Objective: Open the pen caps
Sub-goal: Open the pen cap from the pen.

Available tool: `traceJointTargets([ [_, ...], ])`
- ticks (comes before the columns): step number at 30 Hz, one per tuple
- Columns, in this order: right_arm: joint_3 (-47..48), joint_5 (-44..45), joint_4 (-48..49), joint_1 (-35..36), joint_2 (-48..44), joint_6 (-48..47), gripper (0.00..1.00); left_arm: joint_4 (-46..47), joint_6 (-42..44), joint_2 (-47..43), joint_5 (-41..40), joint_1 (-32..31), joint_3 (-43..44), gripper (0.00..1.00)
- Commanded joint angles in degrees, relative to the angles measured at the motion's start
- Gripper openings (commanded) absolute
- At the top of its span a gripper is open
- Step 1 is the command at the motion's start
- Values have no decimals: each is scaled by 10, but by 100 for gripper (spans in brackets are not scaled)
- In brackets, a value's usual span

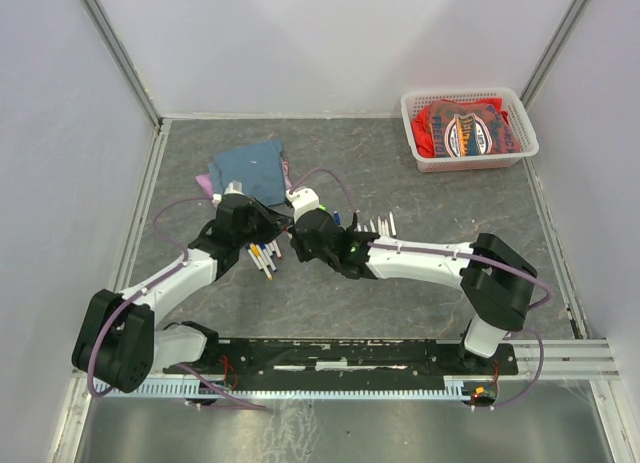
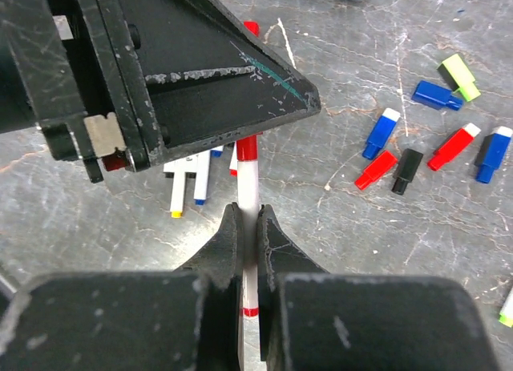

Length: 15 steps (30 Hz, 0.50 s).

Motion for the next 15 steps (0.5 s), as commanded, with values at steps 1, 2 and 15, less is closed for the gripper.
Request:
traceJointTargets([
  [1,2,107,-47,10,16,-40,1,15,-57,-7,-63,1,26,3],
  [2,1,114,-46,12,18,-42,1,14,-60,-9,-68,0,25,3],
  [15,-65,45,25,2,-37,2,1,155,-91,-29,-54,-8,-52,3],
])
